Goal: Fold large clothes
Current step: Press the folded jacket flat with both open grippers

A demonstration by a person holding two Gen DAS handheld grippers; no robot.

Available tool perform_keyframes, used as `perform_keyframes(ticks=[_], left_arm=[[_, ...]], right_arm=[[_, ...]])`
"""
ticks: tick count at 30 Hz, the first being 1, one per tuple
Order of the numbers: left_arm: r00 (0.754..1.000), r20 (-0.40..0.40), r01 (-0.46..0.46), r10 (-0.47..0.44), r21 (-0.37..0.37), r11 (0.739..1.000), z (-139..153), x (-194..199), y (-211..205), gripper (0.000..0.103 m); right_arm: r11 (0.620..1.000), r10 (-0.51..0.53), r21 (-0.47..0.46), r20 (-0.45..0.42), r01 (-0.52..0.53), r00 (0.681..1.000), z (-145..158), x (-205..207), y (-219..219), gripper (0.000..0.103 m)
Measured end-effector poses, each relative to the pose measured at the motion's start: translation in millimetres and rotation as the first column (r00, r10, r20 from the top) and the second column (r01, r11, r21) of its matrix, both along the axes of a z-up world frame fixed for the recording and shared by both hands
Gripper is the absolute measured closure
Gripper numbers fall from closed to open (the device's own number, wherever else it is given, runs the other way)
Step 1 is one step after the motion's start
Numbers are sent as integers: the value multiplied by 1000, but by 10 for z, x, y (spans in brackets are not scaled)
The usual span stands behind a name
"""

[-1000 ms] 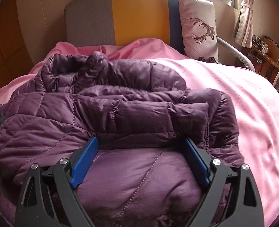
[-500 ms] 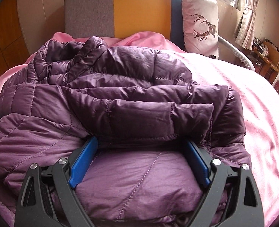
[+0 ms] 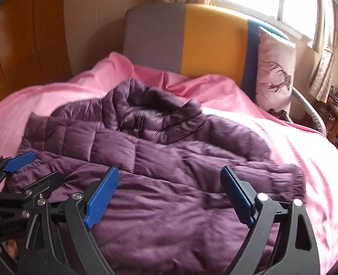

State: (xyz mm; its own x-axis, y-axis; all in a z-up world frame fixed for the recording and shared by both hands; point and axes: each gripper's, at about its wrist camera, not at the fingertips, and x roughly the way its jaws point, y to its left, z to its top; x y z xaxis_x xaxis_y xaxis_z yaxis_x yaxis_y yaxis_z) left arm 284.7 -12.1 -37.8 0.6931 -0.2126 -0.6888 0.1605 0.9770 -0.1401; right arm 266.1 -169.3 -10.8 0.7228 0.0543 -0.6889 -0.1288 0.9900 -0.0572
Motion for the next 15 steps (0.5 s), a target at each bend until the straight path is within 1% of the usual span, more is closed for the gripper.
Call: perform_keyframes(ticks=[2, 4, 7, 8, 11, 13, 15], left_arm=[[999, -30, -11, 10, -21, 1000, -113, 26, 60, 15], [999, -47, -18, 17, -32, 999, -194, 43, 82, 14], [999, -48, -19, 20, 13, 1000, -274, 67, 0, 14], [998, -54, -19, 21, 27, 999, -285, 86, -25, 13], [998, -57, -22, 23, 28, 999, -223, 62, -24, 12], [998, -46, -46, 47, 26, 999, -108, -41, 18, 12], [998, -21, -64, 64, 12, 998, -1, -196, 79, 12]], right_arm=[[1000, -13, 2, -65, 14, 998, -210, 143, 37, 13], [999, -14, 46, -90, 18, 996, -352, 200, -15, 11], [996, -13, 83, -105, 22, 994, -473, 253, -75, 10], [996, -15, 81, -109, 23, 994, -480, 260, -70, 10], [995, -10, 93, -115, 21, 993, -463, 272, -65, 9], [994, -8, 103, -128, 22, 992, -342, 220, -121, 8], [990, -17, 140, -92, 30, 996, -183, 33, -265, 4]])
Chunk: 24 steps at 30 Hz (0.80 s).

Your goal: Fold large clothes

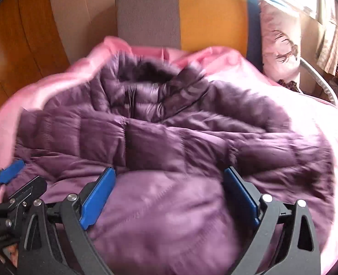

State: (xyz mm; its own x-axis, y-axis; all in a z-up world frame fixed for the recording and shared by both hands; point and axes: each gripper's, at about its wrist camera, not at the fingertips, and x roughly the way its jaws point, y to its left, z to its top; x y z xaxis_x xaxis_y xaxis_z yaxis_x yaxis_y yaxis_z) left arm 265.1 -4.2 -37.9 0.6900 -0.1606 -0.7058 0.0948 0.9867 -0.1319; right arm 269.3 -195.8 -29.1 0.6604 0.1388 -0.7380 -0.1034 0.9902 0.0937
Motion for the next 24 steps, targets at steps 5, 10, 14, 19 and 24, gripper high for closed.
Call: perform_keyframes(ticks=[5, 10, 14, 19, 24], left_arm=[[997, 75, -28, 28, 0, 1000, 272, -514, 112, 11], [993, 111, -45, 43, 11, 999, 398, -945, 177, 7], [994, 99, -52, 51, 4, 999, 357, -1220, 276, 7], [995, 75, -63, 63, -3, 998, 252, -1488, 388, 7], [995, 41, -87, 87, -5, 996, 108, -1694, 534, 7]], right_arm=[[994, -93, 54, -26, 94, 995, 70, -344, -459, 3], [983, -137, 122, -31, 139, 990, 150, -749, -720, 3], [976, -144, 161, -26, 146, 989, 188, -1081, -824, 3], [973, -155, 166, -39, 159, 987, 180, -1491, -987, 3], [974, -179, 130, -76, 188, 981, 53, -1753, -1189, 3]])
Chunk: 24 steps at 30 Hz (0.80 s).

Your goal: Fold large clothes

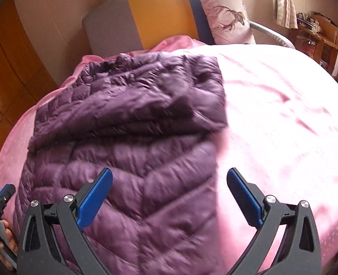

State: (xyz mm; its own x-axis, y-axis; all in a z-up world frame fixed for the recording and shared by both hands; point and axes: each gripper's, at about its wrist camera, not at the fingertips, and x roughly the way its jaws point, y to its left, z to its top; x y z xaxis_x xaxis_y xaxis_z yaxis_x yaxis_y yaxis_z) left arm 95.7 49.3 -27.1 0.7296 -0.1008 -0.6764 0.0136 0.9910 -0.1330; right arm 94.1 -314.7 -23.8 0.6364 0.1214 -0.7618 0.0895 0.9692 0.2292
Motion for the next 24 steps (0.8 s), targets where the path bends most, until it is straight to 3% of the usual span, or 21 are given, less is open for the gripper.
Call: perform_keyframes(ticks=[10, 16, 24], left_arm=[[996, -91, -13, 13, 4, 1000, -266, -314, 302, 7], [988, -151, 16, -26, -68, 998, -360, -704, 535, 7], [961, -251, 45, -112, -258, 965, -553, -1135, 748, 25]], right_arm=[[998, 15, 58, -47, -12, 999, -175, -512, -346, 3], [991, 82, 112, -56, -75, 995, -226, -906, -371, 3], [955, 181, 264, -144, -138, 973, -424, -1440, -296, 6]])
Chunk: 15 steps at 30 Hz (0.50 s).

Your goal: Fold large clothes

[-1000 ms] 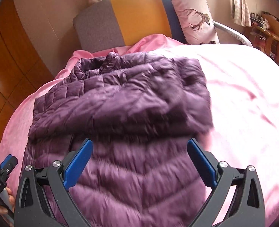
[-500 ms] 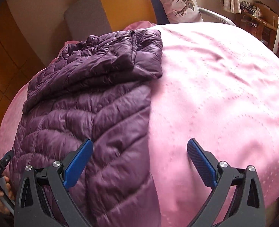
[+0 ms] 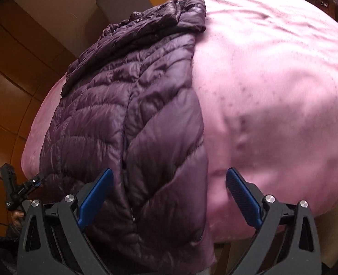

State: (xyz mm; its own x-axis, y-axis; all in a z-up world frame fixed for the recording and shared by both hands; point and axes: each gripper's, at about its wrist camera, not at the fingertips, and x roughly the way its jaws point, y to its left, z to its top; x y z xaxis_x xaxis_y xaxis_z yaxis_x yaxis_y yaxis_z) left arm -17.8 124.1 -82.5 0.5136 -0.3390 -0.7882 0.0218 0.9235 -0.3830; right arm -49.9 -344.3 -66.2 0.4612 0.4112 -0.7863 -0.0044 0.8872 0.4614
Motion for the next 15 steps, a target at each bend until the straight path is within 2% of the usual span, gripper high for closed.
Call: perform_keyframes(ticks=[3, 4, 5, 7, 8, 9, 10, 12, 15], left_arm=[[999, -28, 33, -34, -20, 999, -94, -57, -42, 26], [999, -26, 42, -42, -23, 999, -100, -64, -53, 28], [998, -31, 48, -48, -29, 998, -111, -62, -51, 37], [997, -39, 60, -61, -30, 998, -105, -56, -35, 64], [995, -38, 86, -88, -60, 994, -74, -59, -26, 86], [994, -26, 100, -102, -70, 992, -14, -78, -25, 92], [993, -5, 116, -117, -73, 991, 53, -103, -25, 94], [991, 29, 136, -134, -134, 981, 192, -129, 24, 96], [985, 119, 149, -123, -248, 957, 493, -112, 170, 97]], right_arm=[[999, 54, 7, -17, -54, 998, -64, -179, 91, 9], [998, 62, 14, -25, -62, 998, -84, -216, 106, 11], [998, 65, 14, -30, -65, 997, -96, -242, 116, 15], [996, 85, -13, -48, -86, 995, -88, -267, 155, 35], [995, 100, -6, -58, -101, 993, -74, -273, 162, 58], [993, 117, 29, -68, -116, 991, -54, -265, 171, 78], [991, 132, 41, -60, -130, 989, 3, -273, 185, 83], [984, 169, 57, -13, -168, 986, 193, -277, 227, 90], [974, 146, 161, 82, -158, 986, 513, -196, 174, 92]])
